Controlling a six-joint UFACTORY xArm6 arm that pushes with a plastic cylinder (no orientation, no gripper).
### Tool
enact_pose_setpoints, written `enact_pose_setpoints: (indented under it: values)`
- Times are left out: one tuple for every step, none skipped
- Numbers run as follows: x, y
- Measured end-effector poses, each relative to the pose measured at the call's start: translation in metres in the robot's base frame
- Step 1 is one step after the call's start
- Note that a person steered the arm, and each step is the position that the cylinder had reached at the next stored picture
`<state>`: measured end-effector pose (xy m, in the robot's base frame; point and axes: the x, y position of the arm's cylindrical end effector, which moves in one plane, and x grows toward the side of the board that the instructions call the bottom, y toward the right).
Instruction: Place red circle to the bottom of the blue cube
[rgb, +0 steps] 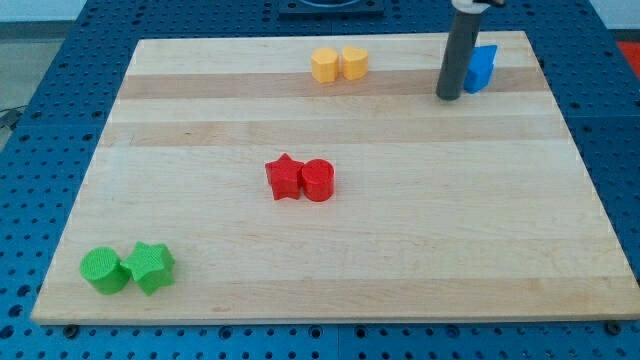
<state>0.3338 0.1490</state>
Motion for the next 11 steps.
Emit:
enact_pose_setpoints:
  values:
    - [0.033,-0.02]
    - [0.054,-0.035]
    - [0.061,-0.043]
    - [0.066,-0.046]
    - [0.069,-0.046]
    - [0.071,-0.046]
    - [0.072,-0.046]
    - [0.074,-0.05]
    - [0.076,-0.057]
    - [0.08,-0.073]
    - [0.081,-0.096]
